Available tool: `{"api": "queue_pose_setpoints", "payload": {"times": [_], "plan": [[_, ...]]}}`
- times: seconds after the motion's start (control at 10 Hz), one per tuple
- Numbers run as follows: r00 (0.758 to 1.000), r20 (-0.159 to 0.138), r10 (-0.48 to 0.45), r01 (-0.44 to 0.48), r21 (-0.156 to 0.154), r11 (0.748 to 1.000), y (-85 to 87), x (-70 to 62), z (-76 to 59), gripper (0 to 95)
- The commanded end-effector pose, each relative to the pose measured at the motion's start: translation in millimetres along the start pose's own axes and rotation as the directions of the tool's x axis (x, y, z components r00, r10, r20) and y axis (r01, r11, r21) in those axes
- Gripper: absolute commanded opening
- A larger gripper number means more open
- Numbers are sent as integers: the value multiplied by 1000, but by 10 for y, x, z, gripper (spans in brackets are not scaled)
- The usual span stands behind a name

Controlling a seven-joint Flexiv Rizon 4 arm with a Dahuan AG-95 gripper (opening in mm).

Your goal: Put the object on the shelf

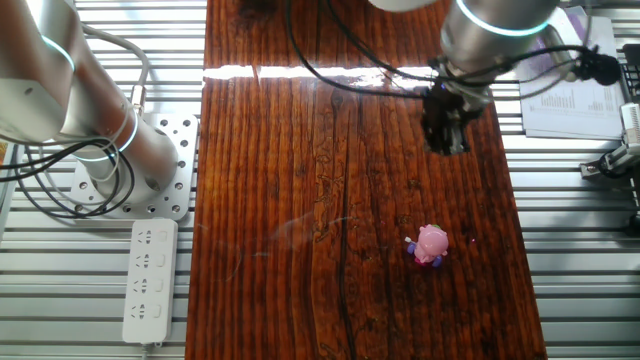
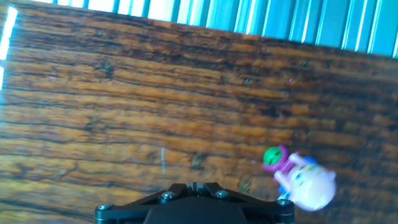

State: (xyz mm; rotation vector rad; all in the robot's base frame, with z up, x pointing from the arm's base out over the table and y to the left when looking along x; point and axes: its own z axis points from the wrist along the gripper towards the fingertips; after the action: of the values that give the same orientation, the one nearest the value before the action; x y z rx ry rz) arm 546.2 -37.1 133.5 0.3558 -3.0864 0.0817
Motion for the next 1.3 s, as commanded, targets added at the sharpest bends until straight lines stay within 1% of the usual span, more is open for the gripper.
{"api": "queue_pose_setpoints", "payload": {"times": [0.1,0.2,0.3,0.5,0.6,0.7,0.8,0.9,1.0,1.2,1.3], "plan": [[1000,4,-29,29,15,999,-134,-6,36,0],[999,11,-51,51,21,998,-210,-16,69,0],[995,27,-98,98,26,995,-294,-39,110,0],[991,26,-134,133,27,991,-375,-100,112,0],[989,25,-146,146,23,989,-410,-133,106,0],[987,22,-158,158,21,987,-404,-149,123,0],[987,21,-158,157,17,987,-407,-158,149,190],[989,9,-147,147,13,989,-410,-169,160,190],[992,-1,-123,123,0,992,-409,-182,155,190],[993,-8,-120,120,-4,993,-404,-190,155,190],[993,-6,-120,120,-4,993,-399,-195,157,190]]}}
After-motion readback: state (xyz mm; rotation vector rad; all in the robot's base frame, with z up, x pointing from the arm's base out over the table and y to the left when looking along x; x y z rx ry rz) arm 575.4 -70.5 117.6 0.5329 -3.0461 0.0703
